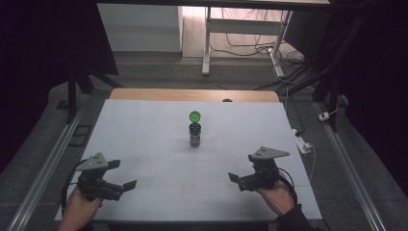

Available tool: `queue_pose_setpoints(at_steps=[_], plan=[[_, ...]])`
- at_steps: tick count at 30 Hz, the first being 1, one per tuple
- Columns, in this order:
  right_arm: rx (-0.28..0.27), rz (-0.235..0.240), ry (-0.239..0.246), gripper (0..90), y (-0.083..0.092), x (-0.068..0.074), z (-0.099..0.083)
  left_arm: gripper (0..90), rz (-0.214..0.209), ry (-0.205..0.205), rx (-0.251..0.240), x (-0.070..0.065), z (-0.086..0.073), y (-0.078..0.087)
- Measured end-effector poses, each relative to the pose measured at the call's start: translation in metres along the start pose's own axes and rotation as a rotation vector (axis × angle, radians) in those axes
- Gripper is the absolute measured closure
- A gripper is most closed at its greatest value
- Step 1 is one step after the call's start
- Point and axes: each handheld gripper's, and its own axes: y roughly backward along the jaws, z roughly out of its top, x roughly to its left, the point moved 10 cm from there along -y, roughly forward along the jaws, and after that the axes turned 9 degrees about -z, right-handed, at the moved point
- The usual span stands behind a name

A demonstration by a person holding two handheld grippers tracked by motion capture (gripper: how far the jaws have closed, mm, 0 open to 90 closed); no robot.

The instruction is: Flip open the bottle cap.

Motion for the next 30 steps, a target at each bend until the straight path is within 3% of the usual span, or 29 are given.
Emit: queue_pose_setpoints(at_steps=[6,13,25,30], plan=[[0.010,-0.053,-0.029,0.0,0.019,-0.014,-0.022,0.0,0.053,0.035,-0.012,0.004,-0.019,0.019],[0.023,-0.098,-0.083,0.0,0.038,-0.030,-0.046,0.0,0.112,0.064,0.013,0.009,-0.040,0.032],[0.094,-0.116,-0.122,0.0,0.053,-0.038,-0.076,0.0,0.182,0.099,0.074,0.014,-0.064,0.043],[0.099,-0.112,-0.149,0.0,0.055,-0.041,-0.079,0.0,0.181,0.121,0.059,0.016,-0.063,0.044]])
